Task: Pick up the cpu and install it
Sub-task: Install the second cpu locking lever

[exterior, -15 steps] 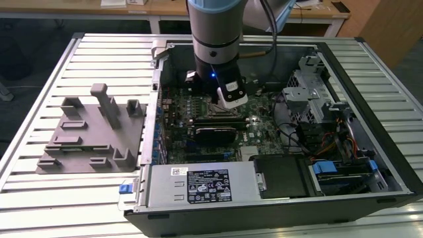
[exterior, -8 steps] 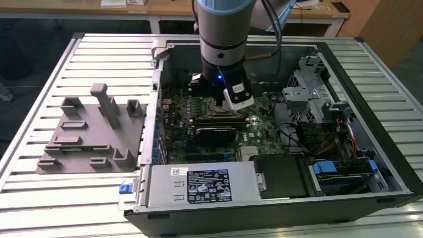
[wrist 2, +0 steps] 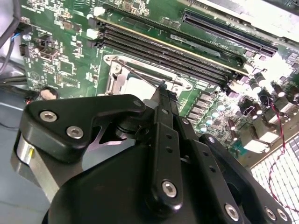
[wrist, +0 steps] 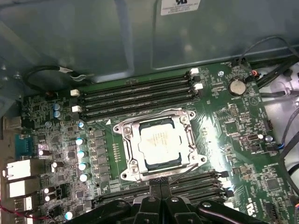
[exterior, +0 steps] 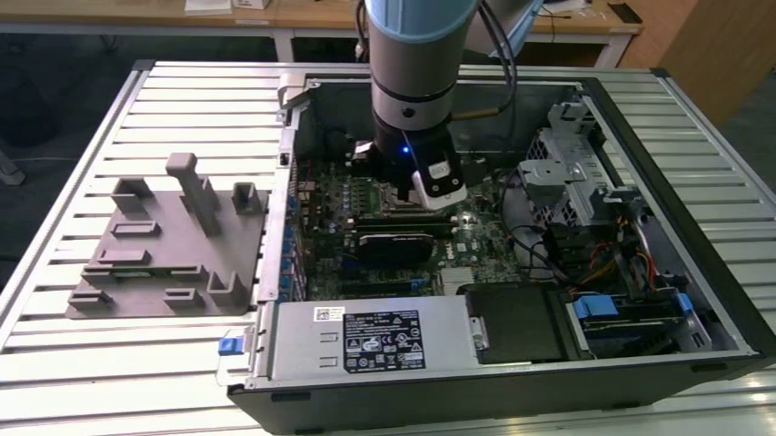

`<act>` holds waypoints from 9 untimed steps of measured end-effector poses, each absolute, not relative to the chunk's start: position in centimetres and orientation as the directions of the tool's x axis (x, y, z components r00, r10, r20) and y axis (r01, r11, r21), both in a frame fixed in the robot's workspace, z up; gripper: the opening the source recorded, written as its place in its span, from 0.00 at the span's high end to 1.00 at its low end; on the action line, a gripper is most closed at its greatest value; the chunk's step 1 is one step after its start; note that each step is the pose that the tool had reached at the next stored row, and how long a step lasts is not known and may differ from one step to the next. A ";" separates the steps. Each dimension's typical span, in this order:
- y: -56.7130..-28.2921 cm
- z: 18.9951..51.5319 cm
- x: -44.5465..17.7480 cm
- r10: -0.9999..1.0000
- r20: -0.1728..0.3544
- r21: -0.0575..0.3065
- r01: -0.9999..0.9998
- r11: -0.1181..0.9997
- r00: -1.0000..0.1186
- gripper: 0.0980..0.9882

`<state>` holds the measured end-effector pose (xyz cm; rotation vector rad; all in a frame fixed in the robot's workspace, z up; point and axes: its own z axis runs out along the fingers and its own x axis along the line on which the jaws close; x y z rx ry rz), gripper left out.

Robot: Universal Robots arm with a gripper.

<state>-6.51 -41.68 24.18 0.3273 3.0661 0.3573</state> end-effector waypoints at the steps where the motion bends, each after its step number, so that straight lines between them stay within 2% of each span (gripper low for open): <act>1: -41.7 24.0 -6.5 0.213 -0.011 0.231 0.204 0.951 -0.977 0.99; 9: -41.7 23.2 -7.6 0.214 -0.008 0.230 0.207 0.951 -0.977 0.99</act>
